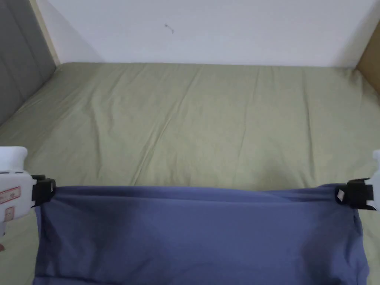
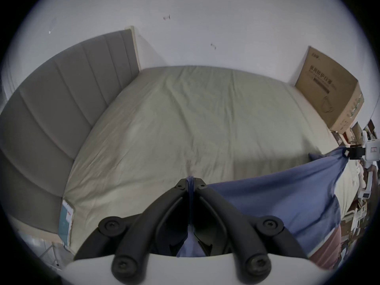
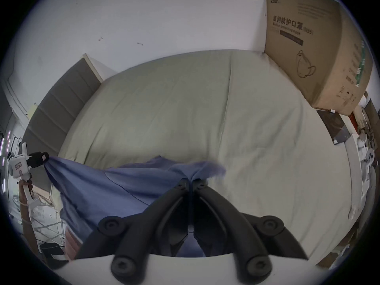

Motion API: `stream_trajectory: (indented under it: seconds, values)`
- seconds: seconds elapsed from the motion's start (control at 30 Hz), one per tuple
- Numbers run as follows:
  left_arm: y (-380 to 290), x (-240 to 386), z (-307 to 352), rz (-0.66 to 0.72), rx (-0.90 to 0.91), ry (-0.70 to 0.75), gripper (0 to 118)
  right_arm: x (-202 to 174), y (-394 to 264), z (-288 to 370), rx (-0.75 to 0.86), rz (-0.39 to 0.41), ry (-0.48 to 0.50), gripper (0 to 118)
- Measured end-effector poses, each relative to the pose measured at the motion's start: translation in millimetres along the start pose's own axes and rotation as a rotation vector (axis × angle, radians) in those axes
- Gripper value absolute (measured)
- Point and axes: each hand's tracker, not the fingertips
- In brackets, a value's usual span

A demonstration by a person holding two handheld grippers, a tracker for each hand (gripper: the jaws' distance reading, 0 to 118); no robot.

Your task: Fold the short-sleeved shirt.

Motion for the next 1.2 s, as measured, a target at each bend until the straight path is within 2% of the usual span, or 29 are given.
stream_trajectory:
  seconds: [0.07, 0.23, 0.33, 0.4, 0.47, 0.5, 0.53, 0.57, 0.6, 0.63, 0.67, 0.7, 0.77, 0.8, 0.83, 0.87, 0.9, 0.93, 0.97, 1.07, 1.13, 1.2]
  values:
    - [-26, -3, 22, 0.009, 0.004, -0.012, 2, 1, -27, 19, -0.001, 0.004, -0.001, 2]
    - [-113, -9, 38, 0.038, -0.144, 0.004, 2, 2, -127, 50, -0.095, -0.065, 0.004, 2]
    - [-159, -11, 33, 0.104, -0.236, -0.013, 2, 5, -184, 44, -0.188, -0.097, -0.018, 2]
    - [-180, -10, 30, 0.092, -0.253, 0.0, 3, 9, -211, 37, -0.218, -0.138, -0.032, 2]
    - [-193, -11, 28, 0.096, -0.254, -0.002, 4, 7, -227, 30, -0.215, -0.15, -0.029, 2]
    - [-197, -13, 29, 0.124, -0.255, 0.007, 8, 5, -231, 26, -0.214, -0.147, -0.034, 2]
    - [-198, -15, 27, 0.155, -0.254, 0.022, 27, 1, -231, 25, -0.215, -0.14, -0.04, 4]
    - [-196, -17, 27, 0.172, -0.265, 0.059, 52, -1, -228, 25, -0.214, -0.121, -0.053, 14]
    - [-194, -19, 29, 0.179, -0.25, 0.059, 81, -7, -223, 28, -0.207, -0.108, -0.058, 33]
    - [-190, -22, 38, 0.191, -0.217, 0.051, 105, -15, -217, 32, -0.199, -0.077, -0.057, 66]
    - [-185, -22, 44, 0.198, -0.192, 0.046, 111, -24, -211, 36, -0.184, -0.029, -0.097, 86]
    - [-179, -21, 50, 0.201, -0.17, 0.027, 110, -31, -203, 44, -0.136, 0.036, -0.149, 89]
    - [-169, -21, 63, 0.2, -0.142, 0.003, 110, -51, -187, 55, -0.079, 0.163, -0.176, 89]
    - [-164, -19, 68, 0.203, -0.109, -0.017, 109, -60, -180, 58, -0.056, 0.184, -0.176, 89]
    - [-160, -16, 73, 0.206, -0.088, -0.038, 101, -67, -172, 62, -0.032, 0.185, -0.158, 89]
    - [-158, -14, 77, 0.218, -0.072, -0.056, 82, -74, -167, 65, -0.017, 0.181, -0.135, 85]
    - [-159, -14, 80, 0.227, -0.06, -0.066, 54, -84, -163, 67, 0.013, 0.159, -0.096, 71]
    - [-160, -13, 80, 0.234, -0.06, -0.074, 18, -90, -163, 66, 0.054, 0.139, -0.068, 32]
    - [-162, -12, 79, 0.255, -0.059, -0.083, 7, -96, -163, 62, 0.077, 0.103, -0.057, 6]
    - [-174, -12, 75, 0.309, -0.076, -0.101, 0, -118, -169, 46, 0.056, 0.032, 0.02, 4]
    - [-179, -16, 74, 0.338, -0.088, -0.116, 0, -129, -175, 32, 0.043, 0.047, 0.027, 4]
    - [-185, -25, 71, 0.36, -0.095, -0.143, 1, -146, -179, 25, 0.022, 0.102, 0.052, 4]
